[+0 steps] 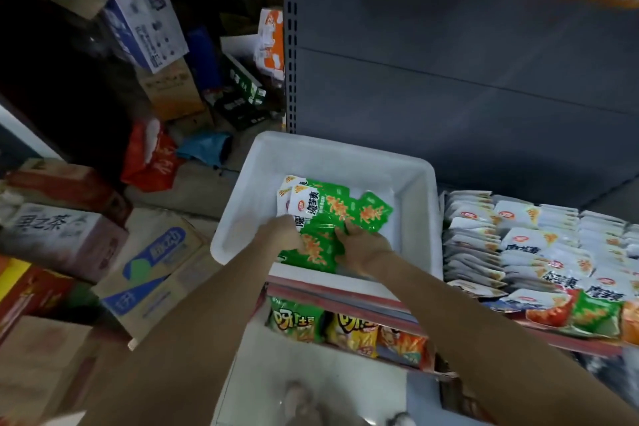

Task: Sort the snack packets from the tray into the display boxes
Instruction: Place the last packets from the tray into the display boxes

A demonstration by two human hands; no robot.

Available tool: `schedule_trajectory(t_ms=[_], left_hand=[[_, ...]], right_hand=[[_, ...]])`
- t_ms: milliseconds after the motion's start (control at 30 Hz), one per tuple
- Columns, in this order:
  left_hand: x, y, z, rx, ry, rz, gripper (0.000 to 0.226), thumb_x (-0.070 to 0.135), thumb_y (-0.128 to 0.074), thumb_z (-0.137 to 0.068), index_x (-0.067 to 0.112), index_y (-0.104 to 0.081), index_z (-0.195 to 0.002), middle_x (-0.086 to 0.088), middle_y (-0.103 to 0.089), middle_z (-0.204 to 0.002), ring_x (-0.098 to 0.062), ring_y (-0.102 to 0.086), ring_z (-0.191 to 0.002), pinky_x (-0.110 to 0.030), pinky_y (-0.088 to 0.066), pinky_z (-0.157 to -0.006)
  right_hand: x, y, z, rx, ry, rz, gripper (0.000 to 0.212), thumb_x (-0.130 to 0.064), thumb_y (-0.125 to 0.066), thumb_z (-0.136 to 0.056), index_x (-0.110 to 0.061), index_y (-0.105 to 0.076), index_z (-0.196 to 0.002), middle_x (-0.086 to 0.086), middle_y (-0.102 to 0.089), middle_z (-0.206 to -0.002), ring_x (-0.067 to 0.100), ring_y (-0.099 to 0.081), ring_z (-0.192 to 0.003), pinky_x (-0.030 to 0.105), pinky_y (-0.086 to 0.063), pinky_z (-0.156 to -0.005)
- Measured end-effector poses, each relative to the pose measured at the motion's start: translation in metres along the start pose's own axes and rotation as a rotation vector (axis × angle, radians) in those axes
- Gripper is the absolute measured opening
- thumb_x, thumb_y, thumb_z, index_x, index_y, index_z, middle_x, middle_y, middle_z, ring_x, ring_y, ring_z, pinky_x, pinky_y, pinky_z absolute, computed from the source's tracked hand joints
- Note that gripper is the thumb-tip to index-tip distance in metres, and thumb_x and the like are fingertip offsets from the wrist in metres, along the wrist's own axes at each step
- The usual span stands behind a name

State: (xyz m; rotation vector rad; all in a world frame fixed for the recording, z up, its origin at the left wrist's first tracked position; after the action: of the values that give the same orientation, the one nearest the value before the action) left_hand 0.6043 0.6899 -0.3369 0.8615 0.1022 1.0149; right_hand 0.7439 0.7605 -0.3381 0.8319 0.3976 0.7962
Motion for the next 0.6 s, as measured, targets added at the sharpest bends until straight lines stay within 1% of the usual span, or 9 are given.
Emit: schedule_trajectory(t_ms=[33, 100, 167, 233, 300, 367, 433, 500, 600], left_hand=[[0.0, 0.0, -0.001, 0.036, 0.009, -0.014, 0.067, 0.024, -0.079, -0.074, 0.002, -0.043, -0.126, -0.015, -0.052, -0.124, -0.031, -0.054, -0.111, -0.038, -0.047, -0.092], [-0.002, -0.001, -0.003, 0.096, 0.073, -0.026, 0.087, 0.023, -0.082, -0.071, 0.007, -0.029, -0.138, -0.016, -0.037, -0.135, -0.035, -0.044, -0.12, -0.042, -0.043, -0.094], [-0.006, -0.003, -0.002, 0.141, 0.145, -0.035, 0.096, 0.02, -0.082, -0.071, 0.01, -0.019, -0.143, -0.019, -0.028, -0.136, -0.036, -0.039, -0.122, -0.043, -0.041, -0.096], [-0.008, -0.004, -0.001, 0.193, 0.185, -0.033, 0.087, 0.017, -0.079, -0.074, 0.007, -0.023, -0.14, -0.021, -0.032, -0.133, -0.035, -0.041, -0.119, -0.04, -0.042, -0.094], [-0.01, -0.001, -0.002, 0.236, 0.179, -0.04, 0.069, 0.014, -0.073, -0.079, 0.002, -0.033, -0.134, -0.021, -0.042, -0.129, -0.033, -0.048, -0.116, -0.037, -0.043, -0.092], [-0.009, 0.007, 0.0, 0.289, 0.123, -0.077, 0.043, 0.01, -0.067, -0.084, 0.001, -0.05, -0.122, -0.016, -0.056, -0.118, -0.029, -0.057, -0.108, -0.033, -0.048, -0.086], [-0.007, 0.018, 0.009, 0.364, 0.056, -0.119, 0.026, 0.011, -0.063, -0.087, 0.005, -0.058, -0.111, -0.011, -0.062, -0.109, -0.028, -0.061, -0.102, -0.032, -0.049, -0.079], [-0.011, 0.029, 0.02, 0.443, 0.024, -0.133, 0.02, 0.012, -0.06, -0.09, 0.006, -0.057, -0.109, -0.011, -0.062, -0.109, -0.03, -0.061, -0.102, -0.034, -0.047, -0.077], [-0.023, 0.038, 0.033, 0.532, -0.012, -0.043, 0.018, 0.011, -0.055, -0.093, 0.006, -0.057, -0.11, -0.014, -0.06, -0.112, -0.032, -0.059, -0.103, -0.038, -0.047, -0.079]], right_hand=[[0.001, 0.0, 0.0, -0.001, -0.016, 0.005, 0.069, -0.045, -0.042, -0.096, -0.023, -0.006, -0.152, 0.003, 0.004, -0.159, 0.027, -0.018, -0.144, 0.045, -0.031, -0.111], [0.002, 0.002, 0.0, -0.014, -0.035, -0.001, 0.07, -0.049, -0.04, -0.096, -0.025, -0.006, -0.152, 0.003, 0.002, -0.159, 0.029, -0.021, -0.143, 0.047, -0.032, -0.11], [0.002, 0.003, 0.0, -0.035, -0.051, -0.01, 0.069, -0.05, -0.038, -0.096, -0.027, -0.005, -0.152, 0.002, 0.002, -0.159, 0.03, -0.023, -0.142, 0.048, -0.033, -0.108], [0.002, 0.002, -0.002, -0.048, -0.062, -0.02, 0.069, -0.051, -0.038, -0.096, -0.027, -0.006, -0.152, 0.002, 0.002, -0.159, 0.031, -0.024, -0.141, 0.049, -0.034, -0.107], [0.002, 0.001, -0.002, -0.045, -0.06, -0.016, 0.067, -0.051, -0.037, -0.097, -0.027, -0.006, -0.151, 0.003, 0.001, -0.159, 0.032, -0.024, -0.141, 0.05, -0.034, -0.106], [0.002, 0.002, -0.001, -0.03, -0.047, -0.013, 0.063, -0.046, -0.037, -0.098, -0.027, -0.007, -0.151, 0.003, -0.002, -0.159, 0.032, -0.025, -0.14, 0.051, -0.034, -0.106], [0.005, 0.001, -0.001, -0.011, -0.041, -0.037, 0.059, -0.04, -0.036, -0.1, -0.027, -0.008, -0.151, 0.004, -0.004, -0.159, 0.032, -0.025, -0.14, 0.051, -0.035, -0.106], [0.007, -0.002, -0.002, -0.012, -0.039, -0.085, 0.057, -0.036, -0.034, -0.1, -0.027, -0.009, -0.151, 0.004, -0.002, -0.159, 0.032, -0.025, -0.14, 0.05, -0.036, -0.106], [0.006, -0.006, 0.0, -0.069, -0.019, -0.133, 0.058, -0.035, -0.035, -0.1, -0.026, -0.009, -0.151, 0.006, 0.003, -0.159, 0.035, -0.022, -0.141, 0.05, -0.033, -0.11]])
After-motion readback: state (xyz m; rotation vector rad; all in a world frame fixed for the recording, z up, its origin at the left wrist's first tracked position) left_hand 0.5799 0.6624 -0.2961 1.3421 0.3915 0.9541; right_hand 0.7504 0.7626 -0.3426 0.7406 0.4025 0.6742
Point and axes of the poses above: each hand's wrist, its own z-axis away from the middle knuckle, its own y-axis out of the back of the hand, x = y × z, the point moved 5 cm from there along -z, towards the middle knuckle
